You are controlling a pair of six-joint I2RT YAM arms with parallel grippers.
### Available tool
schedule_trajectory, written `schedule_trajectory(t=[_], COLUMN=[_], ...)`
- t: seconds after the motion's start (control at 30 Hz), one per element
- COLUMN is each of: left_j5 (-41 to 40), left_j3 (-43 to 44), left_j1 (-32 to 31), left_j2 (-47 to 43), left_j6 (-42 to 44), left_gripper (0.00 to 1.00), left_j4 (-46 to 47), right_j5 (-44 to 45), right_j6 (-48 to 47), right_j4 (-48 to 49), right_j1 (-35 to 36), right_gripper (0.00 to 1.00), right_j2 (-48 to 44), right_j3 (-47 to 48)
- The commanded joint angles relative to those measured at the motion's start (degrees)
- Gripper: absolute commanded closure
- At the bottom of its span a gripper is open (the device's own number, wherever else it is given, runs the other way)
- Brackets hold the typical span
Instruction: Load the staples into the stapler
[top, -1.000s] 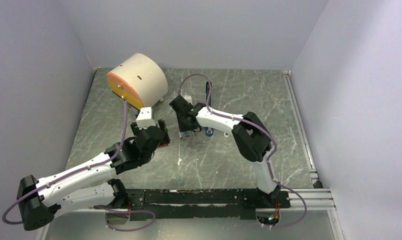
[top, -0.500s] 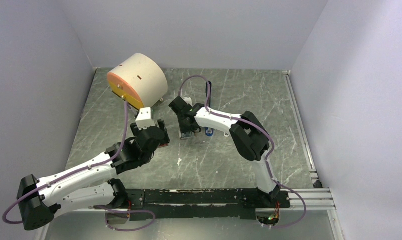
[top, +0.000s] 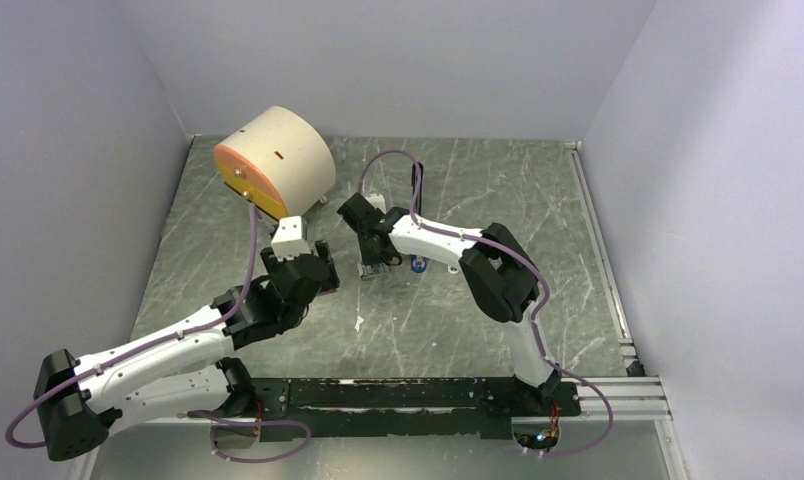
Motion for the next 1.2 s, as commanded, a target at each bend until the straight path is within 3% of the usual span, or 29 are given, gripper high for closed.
schedule_trajectory(t=[0.0,0.27,0.7,1.17], left_j5=[-1.3,-1.3,0.4,1.0], left_j3=[-0.4,-0.7,-1.5,0.1], left_j1=[0.3,0.4,0.4,0.4], left_j2=[-0.9,-1.8,-1.5,-0.2], left_j6=[-0.9,-1.5,-2.2,-1.4], left_gripper=[0.22,0.22,0.22,0.22], left_j4=[0.2,-0.2,1.2,0.6], right_j5=[2.5,2.4,-1.3,-1.5], right_j6=[0.1,1.3,8.2,8.1], right_j4=[1.1,-0.9,-0.4,-0.5], right_j1=[0.2,0.2,0.3,0.3], right_gripper=[0.8,0.8,0.79,0.77], right_j2=[-3.9,-9.8,-21.6,-20.4], right_j3=[0.8,-2.0,-24.2,-26.3])
